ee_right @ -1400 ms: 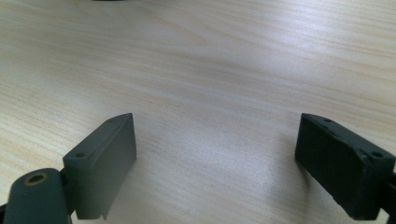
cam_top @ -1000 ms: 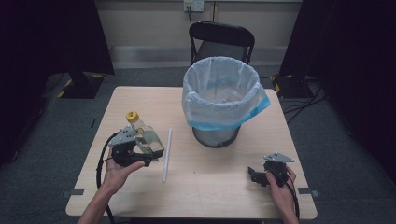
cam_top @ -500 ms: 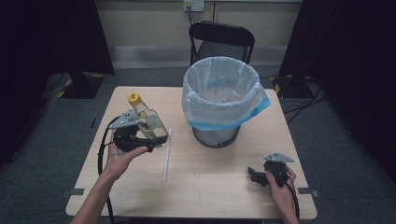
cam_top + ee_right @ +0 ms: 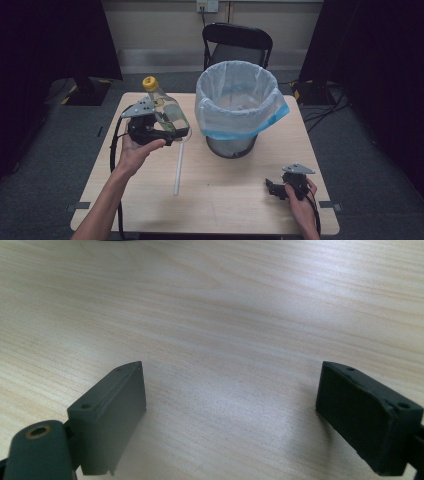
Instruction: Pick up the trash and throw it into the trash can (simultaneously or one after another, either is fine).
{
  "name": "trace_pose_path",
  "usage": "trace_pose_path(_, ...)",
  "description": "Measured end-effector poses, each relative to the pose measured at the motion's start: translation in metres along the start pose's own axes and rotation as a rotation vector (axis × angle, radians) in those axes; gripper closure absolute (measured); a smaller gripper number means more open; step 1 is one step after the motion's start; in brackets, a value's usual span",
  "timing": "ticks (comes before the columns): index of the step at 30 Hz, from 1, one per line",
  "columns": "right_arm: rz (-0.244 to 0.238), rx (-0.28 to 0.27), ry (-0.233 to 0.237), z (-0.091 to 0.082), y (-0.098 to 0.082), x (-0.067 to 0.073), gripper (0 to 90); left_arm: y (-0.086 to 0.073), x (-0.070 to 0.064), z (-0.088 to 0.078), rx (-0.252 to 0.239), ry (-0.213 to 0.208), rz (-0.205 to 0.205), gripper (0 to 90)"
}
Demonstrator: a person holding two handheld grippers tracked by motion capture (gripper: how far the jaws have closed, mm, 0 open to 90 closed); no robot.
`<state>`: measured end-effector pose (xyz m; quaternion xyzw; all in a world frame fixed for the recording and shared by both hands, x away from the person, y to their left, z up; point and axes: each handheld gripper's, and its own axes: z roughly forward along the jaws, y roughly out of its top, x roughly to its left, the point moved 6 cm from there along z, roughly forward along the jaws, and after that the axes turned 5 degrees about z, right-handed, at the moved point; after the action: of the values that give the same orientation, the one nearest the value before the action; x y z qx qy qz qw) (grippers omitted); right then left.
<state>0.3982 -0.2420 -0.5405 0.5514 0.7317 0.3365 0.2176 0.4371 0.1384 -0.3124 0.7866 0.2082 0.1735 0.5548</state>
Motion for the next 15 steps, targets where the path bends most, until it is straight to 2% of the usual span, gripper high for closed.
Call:
trace_pose_path(9, 0.000, 0.000, 0.000, 0.000, 0.000, 0.000, 11.7, 0.026, 0.002, 0.009, -0.046, -0.023, -0.006, 28.0)
trace_pose_path(15, 0.000, 0.000, 0.000, 0.000, 0.000, 0.000, 11.7, 0.046, 0.004, 0.015, -0.060, -0.031, 0.014, 28.0)
